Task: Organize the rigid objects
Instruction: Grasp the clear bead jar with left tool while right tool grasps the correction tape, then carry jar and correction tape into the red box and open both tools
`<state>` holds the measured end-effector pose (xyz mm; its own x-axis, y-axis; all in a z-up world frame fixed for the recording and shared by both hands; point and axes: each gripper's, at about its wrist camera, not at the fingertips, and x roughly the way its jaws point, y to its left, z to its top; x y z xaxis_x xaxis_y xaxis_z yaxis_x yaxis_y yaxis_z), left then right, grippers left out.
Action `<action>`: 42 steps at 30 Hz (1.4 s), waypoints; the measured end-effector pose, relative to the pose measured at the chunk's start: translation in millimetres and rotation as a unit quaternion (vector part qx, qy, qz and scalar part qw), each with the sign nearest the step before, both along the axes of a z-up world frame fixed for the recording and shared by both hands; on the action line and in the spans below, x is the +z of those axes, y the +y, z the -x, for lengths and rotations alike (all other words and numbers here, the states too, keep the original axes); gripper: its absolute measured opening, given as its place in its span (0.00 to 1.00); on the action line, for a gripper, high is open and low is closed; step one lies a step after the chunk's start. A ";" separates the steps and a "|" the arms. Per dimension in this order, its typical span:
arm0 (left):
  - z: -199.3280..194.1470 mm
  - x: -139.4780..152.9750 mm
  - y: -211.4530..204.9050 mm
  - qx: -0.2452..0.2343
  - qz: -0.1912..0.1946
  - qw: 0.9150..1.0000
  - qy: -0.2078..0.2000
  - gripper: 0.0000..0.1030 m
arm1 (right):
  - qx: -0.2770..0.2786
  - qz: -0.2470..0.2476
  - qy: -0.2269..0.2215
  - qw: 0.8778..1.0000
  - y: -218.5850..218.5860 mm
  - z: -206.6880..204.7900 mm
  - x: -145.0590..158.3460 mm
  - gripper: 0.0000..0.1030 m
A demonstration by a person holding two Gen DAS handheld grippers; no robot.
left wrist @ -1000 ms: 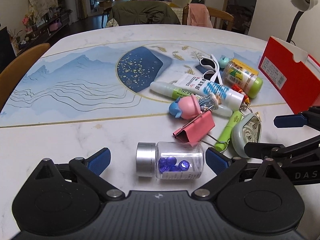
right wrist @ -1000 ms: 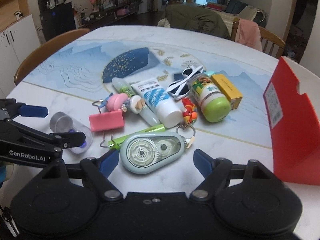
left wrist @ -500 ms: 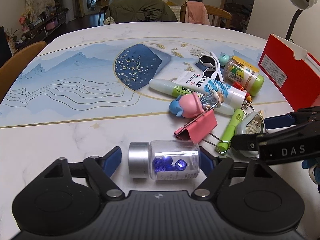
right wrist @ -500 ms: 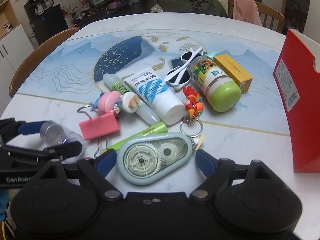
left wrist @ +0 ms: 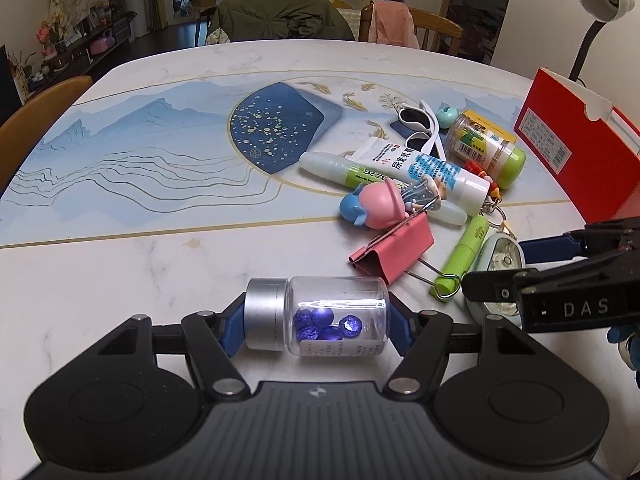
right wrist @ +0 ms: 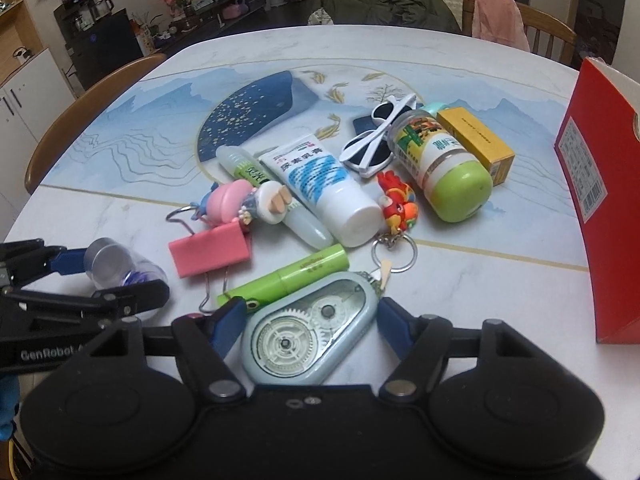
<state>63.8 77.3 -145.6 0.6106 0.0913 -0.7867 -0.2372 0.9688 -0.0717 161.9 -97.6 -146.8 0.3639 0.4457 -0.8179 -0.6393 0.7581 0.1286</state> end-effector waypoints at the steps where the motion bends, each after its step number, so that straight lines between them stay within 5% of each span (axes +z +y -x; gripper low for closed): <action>1: 0.3 1.0 -0.6 0.000 -0.001 1.000 0.000 0.66 | 0.000 -0.001 0.000 1.000 -1.5 1.4 0.4 0.68; 2: 1.2 2.1 -1.2 -0.001 -0.002 1.000 -0.002 0.66 | -0.002 -0.003 -0.001 1.000 -3.5 2.7 1.1 0.67; 3: 1.9 3.6 -1.9 -0.002 -0.002 1.000 -0.003 0.66 | -0.004 -0.008 0.001 1.000 -6.5 3.6 2.5 0.44; 4: 2.7 5.2 -2.4 -0.002 -0.002 1.000 -0.004 0.66 | -0.004 -0.012 0.015 1.000 -8.7 2.4 3.3 0.36; 9: 6.1 11.1 -6.7 -0.006 -0.002 1.000 -0.008 0.66 | 0.009 0.007 0.009 1.000 -10.7 9.6 3.7 0.39; 15: 10.5 15.2 -11.8 -0.007 -0.005 1.000 -0.013 0.66 | 0.019 0.012 0.007 1.000 -10.9 21.6 4.0 0.71; 21: 13.3 16.6 -14.3 -0.007 -0.008 1.000 -0.013 0.66 | 0.024 0.029 -0.009 0.999 -8.4 32.0 0.9 0.70; 27: 17.2 18.0 -18.7 -0.009 -0.011 1.000 -0.012 0.66 | 0.025 0.055 -0.042 0.997 -8.0 38.7 1.6 0.47; 42: -1.6 55.2 -55.2 -0.033 -0.007 0.999 -0.032 0.66 | -0.011 0.001 -0.049 0.999 -54.3 21.8 58.5 0.46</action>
<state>65.3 22.1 -90.3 0.6650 0.0597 -0.7444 -0.1681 0.9832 -0.0713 140.1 -151.9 -88.3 0.4513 0.4358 -0.7787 -0.6327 0.7717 0.0652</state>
